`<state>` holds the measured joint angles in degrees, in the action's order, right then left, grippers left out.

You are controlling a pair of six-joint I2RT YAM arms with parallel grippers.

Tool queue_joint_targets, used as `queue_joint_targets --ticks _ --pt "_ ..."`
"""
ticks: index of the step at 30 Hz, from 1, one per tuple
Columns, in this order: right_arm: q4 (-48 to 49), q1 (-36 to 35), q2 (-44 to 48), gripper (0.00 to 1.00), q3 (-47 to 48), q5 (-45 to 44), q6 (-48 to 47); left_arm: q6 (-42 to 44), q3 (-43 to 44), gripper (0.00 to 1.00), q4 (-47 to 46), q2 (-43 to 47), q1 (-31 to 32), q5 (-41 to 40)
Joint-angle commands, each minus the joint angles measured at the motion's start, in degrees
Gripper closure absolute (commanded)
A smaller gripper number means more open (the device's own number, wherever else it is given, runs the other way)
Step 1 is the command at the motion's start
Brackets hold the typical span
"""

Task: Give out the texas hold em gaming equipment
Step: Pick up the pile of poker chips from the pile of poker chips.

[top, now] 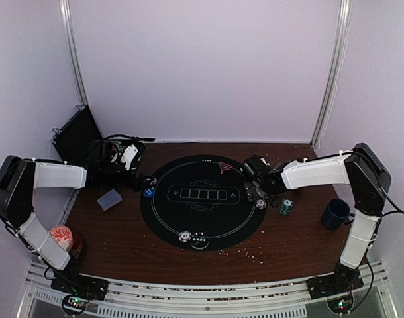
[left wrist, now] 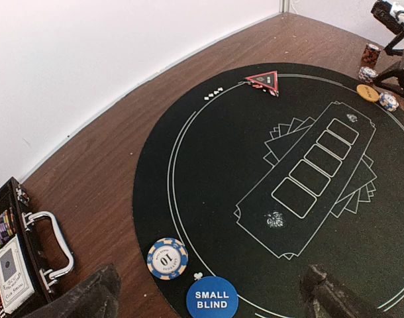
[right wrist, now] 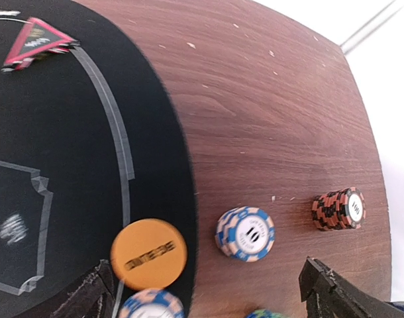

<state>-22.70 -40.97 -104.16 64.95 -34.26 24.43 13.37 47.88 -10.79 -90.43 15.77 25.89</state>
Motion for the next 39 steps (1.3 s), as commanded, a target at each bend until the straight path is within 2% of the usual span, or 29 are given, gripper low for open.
queue_joint_targets --ticks 1,39 --pt "-1.3 2.3 -1.6 0.00 2.4 -3.3 1.0 -0.1 0.1 0.02 -2.7 -0.7 -0.4 0.6" --pt "-0.3 4.2 -4.1 0.02 0.1 2.9 0.1 -0.1 0.0 0.02 -2.7 -0.4 -0.4 0.9"
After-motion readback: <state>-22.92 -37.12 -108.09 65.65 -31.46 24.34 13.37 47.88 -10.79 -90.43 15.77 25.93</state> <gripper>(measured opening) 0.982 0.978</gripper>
